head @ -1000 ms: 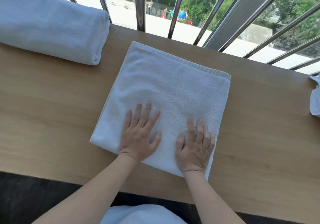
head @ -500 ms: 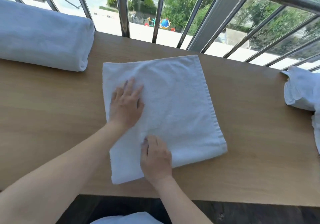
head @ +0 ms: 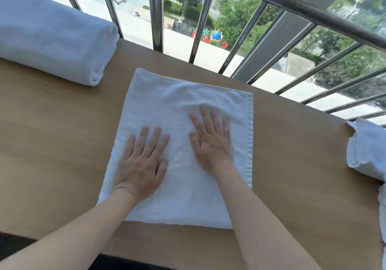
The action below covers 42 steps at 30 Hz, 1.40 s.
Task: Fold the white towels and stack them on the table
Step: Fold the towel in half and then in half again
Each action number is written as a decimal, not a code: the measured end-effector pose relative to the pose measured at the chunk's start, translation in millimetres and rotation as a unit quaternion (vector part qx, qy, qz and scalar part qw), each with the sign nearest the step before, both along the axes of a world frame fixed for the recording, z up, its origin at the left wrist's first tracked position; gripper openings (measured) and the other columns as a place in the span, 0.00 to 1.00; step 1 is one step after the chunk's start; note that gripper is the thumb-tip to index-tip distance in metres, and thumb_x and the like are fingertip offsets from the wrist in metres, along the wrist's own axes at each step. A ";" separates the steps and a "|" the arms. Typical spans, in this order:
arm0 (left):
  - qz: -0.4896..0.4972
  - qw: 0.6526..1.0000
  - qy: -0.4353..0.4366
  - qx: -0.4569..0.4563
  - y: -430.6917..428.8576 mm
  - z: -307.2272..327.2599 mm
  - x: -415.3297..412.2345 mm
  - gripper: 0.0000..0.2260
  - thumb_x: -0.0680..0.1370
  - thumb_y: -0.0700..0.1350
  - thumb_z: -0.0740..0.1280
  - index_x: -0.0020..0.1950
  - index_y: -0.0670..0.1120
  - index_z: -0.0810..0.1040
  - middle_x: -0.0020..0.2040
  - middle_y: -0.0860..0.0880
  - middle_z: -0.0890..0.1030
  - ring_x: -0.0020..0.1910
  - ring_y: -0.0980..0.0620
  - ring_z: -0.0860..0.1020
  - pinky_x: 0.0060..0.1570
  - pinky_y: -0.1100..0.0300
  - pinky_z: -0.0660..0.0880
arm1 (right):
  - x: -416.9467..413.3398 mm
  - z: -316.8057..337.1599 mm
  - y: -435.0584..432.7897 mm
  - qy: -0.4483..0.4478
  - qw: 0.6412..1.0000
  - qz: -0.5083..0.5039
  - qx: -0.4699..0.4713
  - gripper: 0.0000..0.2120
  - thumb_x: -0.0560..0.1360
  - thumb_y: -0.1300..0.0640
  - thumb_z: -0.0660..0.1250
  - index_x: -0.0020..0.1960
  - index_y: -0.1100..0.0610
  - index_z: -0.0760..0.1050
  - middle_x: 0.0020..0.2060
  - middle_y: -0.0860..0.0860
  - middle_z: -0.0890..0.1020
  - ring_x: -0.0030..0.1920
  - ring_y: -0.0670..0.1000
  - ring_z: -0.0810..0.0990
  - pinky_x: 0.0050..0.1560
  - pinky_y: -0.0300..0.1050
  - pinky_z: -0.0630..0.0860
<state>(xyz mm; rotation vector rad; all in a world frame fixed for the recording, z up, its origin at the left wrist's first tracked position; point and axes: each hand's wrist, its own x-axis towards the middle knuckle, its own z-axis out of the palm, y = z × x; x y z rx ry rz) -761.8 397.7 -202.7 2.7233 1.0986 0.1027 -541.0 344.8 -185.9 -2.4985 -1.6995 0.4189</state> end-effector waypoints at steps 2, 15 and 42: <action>-0.002 1.000 -0.009 0.010 -1.1 0.2 -0.3 0.28 0.82 0.54 0.53 0.81 0.48 0.60 0.82 0.47 0.58 0.81 0.41 0.53 0.77 0.37 0.54 | 33.4 -3.4 17.6 -0.011 0.999 -0.034 -0.017 0.27 0.82 0.41 0.41 0.80 0.38 0.43 0.81 0.44 0.42 0.80 0.48 0.37 0.78 0.56 0.36; 0.006 1.000 -0.018 0.010 8.1 6.4 8.2 0.28 0.79 0.53 0.55 0.79 0.48 0.63 0.80 0.47 0.62 0.80 0.42 0.57 0.76 0.38 0.57 | 51.6 1.9 36.1 0.023 0.975 -0.223 -0.006 0.27 0.85 0.46 0.43 0.82 0.50 0.45 0.82 0.48 0.45 0.80 0.52 0.38 0.78 0.58 0.37; -0.193 0.979 0.043 -0.042 89.0 13.0 38.4 0.27 0.82 0.59 0.46 0.82 0.59 0.48 0.83 0.53 0.45 0.81 0.50 0.41 0.79 0.48 0.38 | -119.4 -10.1 -42.1 -0.055 0.972 -0.224 0.045 0.30 0.80 0.47 0.55 0.81 0.48 0.57 0.81 0.52 0.57 0.80 0.58 0.52 0.76 0.68 0.51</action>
